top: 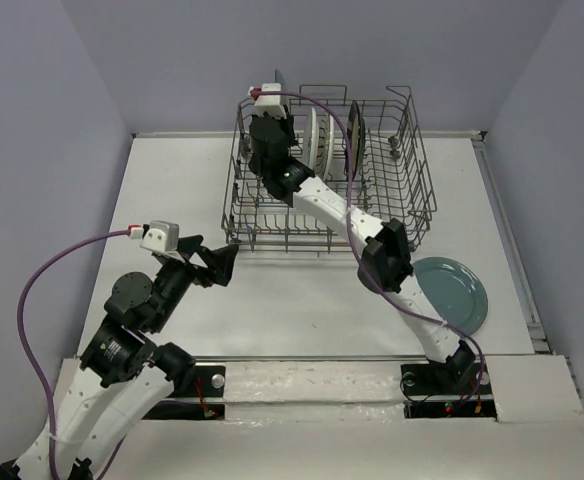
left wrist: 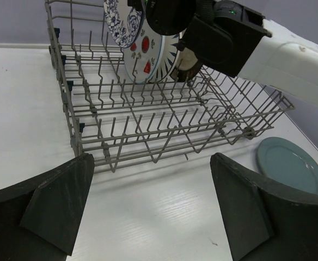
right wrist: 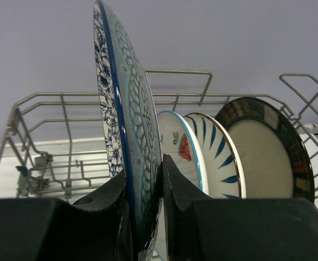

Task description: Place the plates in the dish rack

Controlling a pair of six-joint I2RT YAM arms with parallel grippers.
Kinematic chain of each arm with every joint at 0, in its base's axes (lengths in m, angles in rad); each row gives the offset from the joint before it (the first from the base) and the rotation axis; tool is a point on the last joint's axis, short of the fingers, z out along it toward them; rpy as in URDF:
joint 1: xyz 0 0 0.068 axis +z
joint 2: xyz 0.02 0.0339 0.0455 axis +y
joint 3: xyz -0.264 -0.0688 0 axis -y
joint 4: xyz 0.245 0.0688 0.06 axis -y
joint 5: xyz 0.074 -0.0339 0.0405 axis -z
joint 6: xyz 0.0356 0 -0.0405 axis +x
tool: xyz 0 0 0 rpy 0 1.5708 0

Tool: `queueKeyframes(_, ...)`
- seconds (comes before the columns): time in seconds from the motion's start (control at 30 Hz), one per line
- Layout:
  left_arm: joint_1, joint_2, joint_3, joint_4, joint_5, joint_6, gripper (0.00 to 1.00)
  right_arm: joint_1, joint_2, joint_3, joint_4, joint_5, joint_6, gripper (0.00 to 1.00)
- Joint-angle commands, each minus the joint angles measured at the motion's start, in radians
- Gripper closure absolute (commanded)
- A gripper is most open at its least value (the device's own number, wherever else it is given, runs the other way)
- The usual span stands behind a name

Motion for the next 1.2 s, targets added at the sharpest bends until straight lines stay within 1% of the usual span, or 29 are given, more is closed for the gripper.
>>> queueKeyframes(0.0,-0.009,0.010,-0.005,0.041,-0.018,0.011,0.01,0.003,-0.035,0.082,0.291,0.078,-0.096,0.93)
queueKeyframes(0.4,-0.008,0.025,-0.004,0.041,-0.021,0.012,0.01,0.003,0.037,0.085,0.284,0.084,-0.021,0.93)
queueKeyframes(0.67,-0.008,0.024,-0.004,0.044,-0.022,0.012,0.01,0.003,0.033,0.104,0.255,0.026,0.049,0.93)
queueKeyframes(0.9,-0.006,0.024,-0.004,0.044,-0.019,0.012,0.01,0.013,0.036,0.140,0.285,-0.005,0.005,0.93)
queueKeyframes(1.03,-0.005,0.024,-0.002,0.047,-0.013,0.014,0.01,0.013,0.025,0.115,0.284,-0.005,0.013,0.93)
queueKeyframes(1.17,-0.001,0.024,-0.004,0.045,-0.012,0.012,0.01,0.013,0.055,0.115,0.270,0.010,0.034,0.93)
